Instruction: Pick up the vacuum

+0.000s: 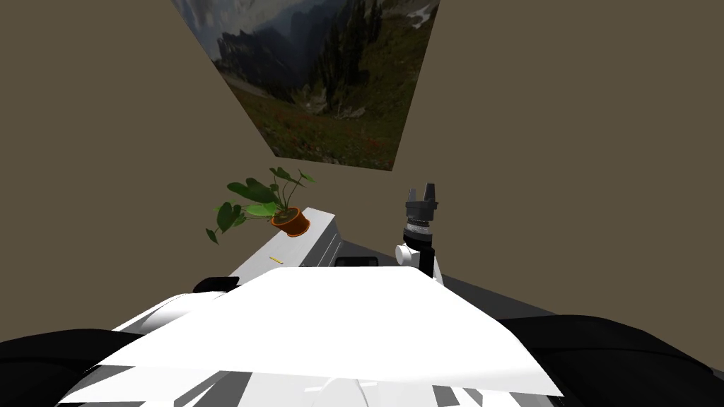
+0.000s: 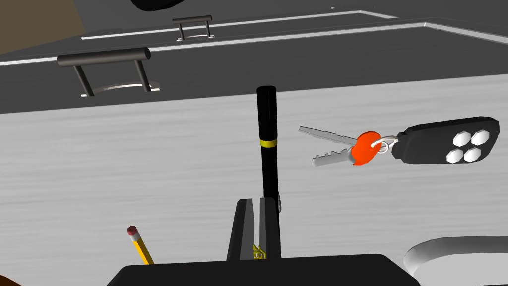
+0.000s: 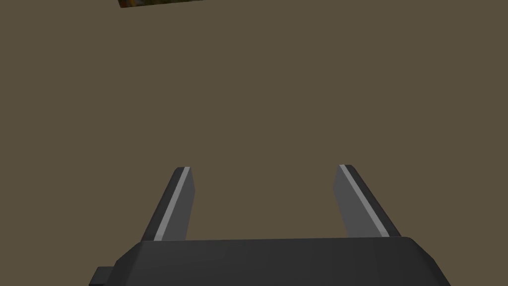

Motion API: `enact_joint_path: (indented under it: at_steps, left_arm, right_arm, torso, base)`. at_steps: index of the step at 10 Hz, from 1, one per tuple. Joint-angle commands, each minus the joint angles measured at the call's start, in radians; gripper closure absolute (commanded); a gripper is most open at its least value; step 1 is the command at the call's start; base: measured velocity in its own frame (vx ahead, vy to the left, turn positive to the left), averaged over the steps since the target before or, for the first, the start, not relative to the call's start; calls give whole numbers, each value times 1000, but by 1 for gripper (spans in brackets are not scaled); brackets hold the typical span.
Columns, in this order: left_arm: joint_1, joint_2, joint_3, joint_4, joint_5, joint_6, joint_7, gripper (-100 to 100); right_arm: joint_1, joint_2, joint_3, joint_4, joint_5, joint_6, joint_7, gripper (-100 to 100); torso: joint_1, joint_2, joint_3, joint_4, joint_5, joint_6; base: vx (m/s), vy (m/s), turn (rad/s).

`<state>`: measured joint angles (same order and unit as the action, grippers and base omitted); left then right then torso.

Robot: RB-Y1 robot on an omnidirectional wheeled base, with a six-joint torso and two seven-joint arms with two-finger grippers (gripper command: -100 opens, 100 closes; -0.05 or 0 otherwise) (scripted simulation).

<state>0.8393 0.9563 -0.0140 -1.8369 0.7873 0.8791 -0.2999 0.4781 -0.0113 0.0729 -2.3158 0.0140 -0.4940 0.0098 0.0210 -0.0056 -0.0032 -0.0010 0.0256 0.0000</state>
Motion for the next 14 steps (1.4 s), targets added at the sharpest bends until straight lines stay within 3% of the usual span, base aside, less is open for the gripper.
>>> enact_joint_path:
  at_steps: [1, 2, 3, 4, 5, 6, 7, 11, 12, 13, 14]
  left_arm:
    - [14, 29, 21, -10, -1, 22, 5, -100]
    - [22, 46, 34, -13, -4, 32, 8, -100]
    - [16, 33, 25, -7, -5, 18, 3, -100]
    - [19, 35, 26, -6, -6, 21, 3, 0]
    - [11, 37, 36, 23, -33, 13, 5, -100]
    - [8, 30, 26, 9, -32, 20, 9, -100]
    - [7, 29, 26, 11, -36, 19, 10, 100]
    - [7, 29, 26, 11, -36, 19, 11, 100]
    - [7, 29, 26, 11, -36, 19, 11, 0]
    - [20, 35, 25, -5, -6, 22, 3, 100]
    - [13, 35, 26, 5, -17, 21, 6, 100]
  right_arm:
    - [0, 0, 0, 0, 0, 0, 0, 0]
    - [0, 0, 0, 0, 0, 0, 0, 0]
    - [0, 0, 0, 0, 0, 0, 0, 0]
    - [0, 0, 0, 0, 0, 0, 0, 0]
    - [0, 0, 0, 0, 0, 0, 0, 0]
    - [0, 0, 0, 0, 0, 0, 0, 0]
    - [0, 0, 0, 0, 0, 0, 0, 0]
    - [0, 0, 0, 0, 0, 0, 0, 0]
    - [0, 0, 0, 0, 0, 0, 0, 0]
    - [0, 0, 0, 0, 0, 0, 0, 0]
    - [0, 0, 0, 0, 0, 0, 0, 0]
  torso:
    - [0, 0, 0, 0, 0, 0]
    - [1, -1, -1, 0, 1, 0]
    - [1, -1, -1, -1, 1, -1]
    - [2, 1, 0, 0, 2, 0]
    - [3, 1, 1, 1, 3, 1]
    - [0, 2, 1, 1, 3, 1]
    - [0, 2, 1, 1, 3, 0]
    - [4, 1, 0, 0, 4, 1]
    - [4, 0, 0, 0, 4, 1]
    - [4, 0, 0, 0, 4, 1]
    - [7, -1, 0, 0, 4, 2]
  base:
    - [29, -24, 53]
    - [42, -29, 21]
    - [20, -12, 16]
    - [-1, 0, 17]
    - [-21, -71, -9]
    - [-13, -46, 5]
    - [-2, -6, 4]
    - [0, 0, 0]
    - [0, 0, 0]
    - [17, 47, 14]
    - [12, 30, -8]
